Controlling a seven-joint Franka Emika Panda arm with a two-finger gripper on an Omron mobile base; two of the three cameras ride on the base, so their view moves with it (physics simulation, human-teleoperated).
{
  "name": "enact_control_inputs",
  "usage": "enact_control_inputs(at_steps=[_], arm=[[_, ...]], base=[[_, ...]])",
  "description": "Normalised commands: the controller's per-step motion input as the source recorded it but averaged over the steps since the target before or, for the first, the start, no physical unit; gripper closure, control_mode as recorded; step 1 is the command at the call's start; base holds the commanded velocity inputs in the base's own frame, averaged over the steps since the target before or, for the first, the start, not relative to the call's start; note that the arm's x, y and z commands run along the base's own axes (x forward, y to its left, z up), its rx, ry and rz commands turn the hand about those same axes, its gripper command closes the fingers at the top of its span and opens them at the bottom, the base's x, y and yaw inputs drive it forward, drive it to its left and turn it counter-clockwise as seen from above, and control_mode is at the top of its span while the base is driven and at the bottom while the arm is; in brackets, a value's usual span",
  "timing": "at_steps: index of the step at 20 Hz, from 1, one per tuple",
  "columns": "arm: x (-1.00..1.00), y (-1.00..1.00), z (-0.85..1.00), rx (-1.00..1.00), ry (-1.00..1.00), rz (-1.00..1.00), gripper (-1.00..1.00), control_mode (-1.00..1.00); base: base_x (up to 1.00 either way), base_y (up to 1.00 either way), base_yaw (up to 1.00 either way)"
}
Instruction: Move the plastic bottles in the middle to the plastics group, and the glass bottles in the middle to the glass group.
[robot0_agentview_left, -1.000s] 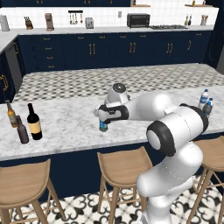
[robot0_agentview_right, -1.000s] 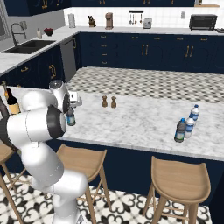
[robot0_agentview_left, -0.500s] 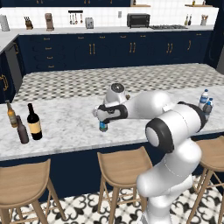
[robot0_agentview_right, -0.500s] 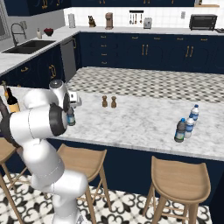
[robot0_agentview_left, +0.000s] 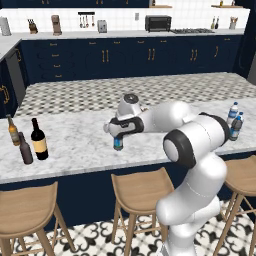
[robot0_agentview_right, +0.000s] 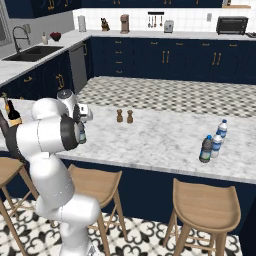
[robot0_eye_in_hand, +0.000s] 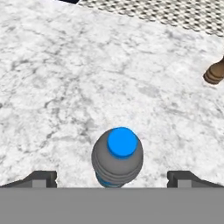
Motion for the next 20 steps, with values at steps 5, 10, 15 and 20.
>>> enact_control_inputs(at_steps=[5,10,15,20], arm=[[0.06,0.0,-0.09,0.0,0.15,0.0,-1.0,-1.0],[0.13,0.0,-0.1,0.0,0.07,0.0,-1.0,-1.0],[0.07,0.0,-0.18,0.0,0.0,0.0,-1.0,-1.0],[0.01,0.0,-0.25,0.0,-0.06,0.0,-1.0,-1.0]], base=[[0.0,0.0,0.0],[0.0,0.0,0.0],[0.0,0.0,0.0],[0.0,0.0,0.0]])
